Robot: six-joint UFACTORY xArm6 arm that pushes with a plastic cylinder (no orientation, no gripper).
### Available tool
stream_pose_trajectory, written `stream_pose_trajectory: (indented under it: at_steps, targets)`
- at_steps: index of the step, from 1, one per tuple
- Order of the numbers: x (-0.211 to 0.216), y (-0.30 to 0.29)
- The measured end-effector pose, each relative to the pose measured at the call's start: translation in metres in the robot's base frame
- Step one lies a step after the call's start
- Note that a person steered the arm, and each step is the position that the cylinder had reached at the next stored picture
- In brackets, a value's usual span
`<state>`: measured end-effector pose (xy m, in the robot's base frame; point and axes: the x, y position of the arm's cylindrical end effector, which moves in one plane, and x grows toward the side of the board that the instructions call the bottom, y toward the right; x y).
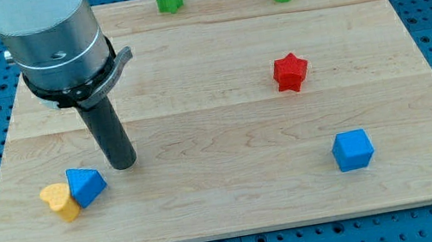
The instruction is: Point your arm at bottom left
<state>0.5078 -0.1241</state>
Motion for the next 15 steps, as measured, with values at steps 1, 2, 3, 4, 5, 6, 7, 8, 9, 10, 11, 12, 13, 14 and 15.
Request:
stream_pose_trajectory:
  at_steps: [1, 2, 3, 4, 5, 6, 7, 8, 9, 10, 11, 12, 13, 14, 15]
  targets:
    - [-0.003, 0.003]
    - [-0.009, 0.003]
    - [-0.013, 0.003]
    - [-0.012, 0.003]
    - [-0.006, 0.019]
    - [-0.006, 0.031]
    - [-0.006, 0.044]
    - [-0.006, 0.047]
    - [-0.007, 0.048]
    - [-0.007, 0.048]
    - [-0.007, 0.049]
    - [-0.007, 0.050]
    - [-0.007, 0.051]
    - [0.008, 0.051]
    - [0.051, 0.045]
